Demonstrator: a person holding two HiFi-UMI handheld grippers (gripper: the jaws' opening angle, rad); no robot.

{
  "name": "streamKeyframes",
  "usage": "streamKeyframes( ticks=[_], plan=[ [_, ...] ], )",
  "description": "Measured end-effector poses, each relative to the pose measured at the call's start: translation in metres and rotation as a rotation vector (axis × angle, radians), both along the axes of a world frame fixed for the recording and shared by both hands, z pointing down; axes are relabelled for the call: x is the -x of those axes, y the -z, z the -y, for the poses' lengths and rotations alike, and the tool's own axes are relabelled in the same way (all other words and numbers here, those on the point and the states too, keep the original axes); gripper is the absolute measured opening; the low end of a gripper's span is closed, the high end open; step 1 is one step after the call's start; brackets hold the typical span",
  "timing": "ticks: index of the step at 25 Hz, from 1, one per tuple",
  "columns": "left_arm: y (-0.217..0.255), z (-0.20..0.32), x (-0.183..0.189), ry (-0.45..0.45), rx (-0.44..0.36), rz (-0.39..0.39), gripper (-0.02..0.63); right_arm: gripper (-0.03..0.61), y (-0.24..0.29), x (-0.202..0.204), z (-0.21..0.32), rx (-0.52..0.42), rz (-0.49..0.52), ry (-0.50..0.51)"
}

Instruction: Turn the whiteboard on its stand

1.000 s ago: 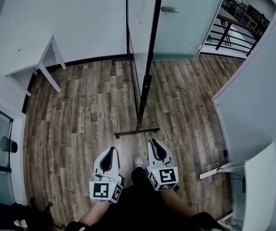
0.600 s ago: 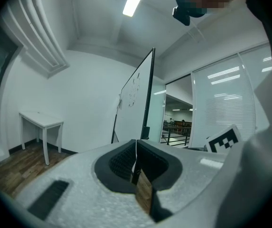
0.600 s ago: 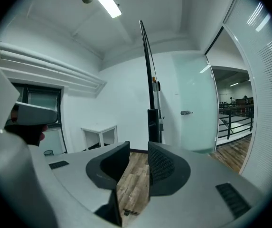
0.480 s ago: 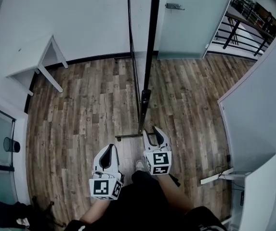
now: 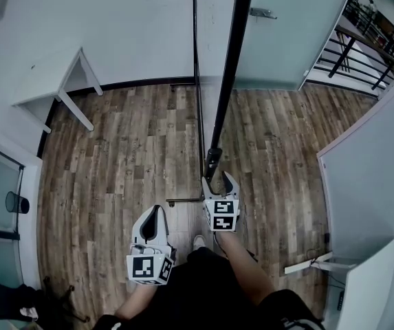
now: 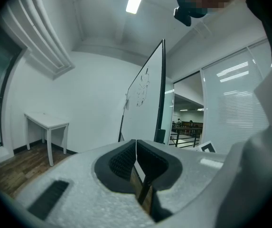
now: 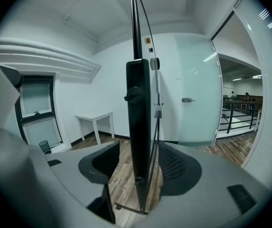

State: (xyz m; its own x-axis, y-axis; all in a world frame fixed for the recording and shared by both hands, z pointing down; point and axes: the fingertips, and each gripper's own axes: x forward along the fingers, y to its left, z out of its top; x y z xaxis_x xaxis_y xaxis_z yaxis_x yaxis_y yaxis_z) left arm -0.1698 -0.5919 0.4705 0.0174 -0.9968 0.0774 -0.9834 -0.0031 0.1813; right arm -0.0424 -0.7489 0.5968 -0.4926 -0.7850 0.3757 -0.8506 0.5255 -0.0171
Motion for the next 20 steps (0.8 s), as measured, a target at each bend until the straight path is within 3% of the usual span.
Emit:
streamKeyframes(
  ticks=[9,20],
  plan=[
    [-0.005,0.012,0.012,0.024,0.008,0.006,0.02,0.219,-0.023,0.016,0.038,0.037,-0.006,-0.015],
    [-0.011,-0.009,0.018,0.031,0.022,-0.008,0.02,0.193,-0.028,0.022,0.043,0.035,-0.072,-0.023]
  ],
)
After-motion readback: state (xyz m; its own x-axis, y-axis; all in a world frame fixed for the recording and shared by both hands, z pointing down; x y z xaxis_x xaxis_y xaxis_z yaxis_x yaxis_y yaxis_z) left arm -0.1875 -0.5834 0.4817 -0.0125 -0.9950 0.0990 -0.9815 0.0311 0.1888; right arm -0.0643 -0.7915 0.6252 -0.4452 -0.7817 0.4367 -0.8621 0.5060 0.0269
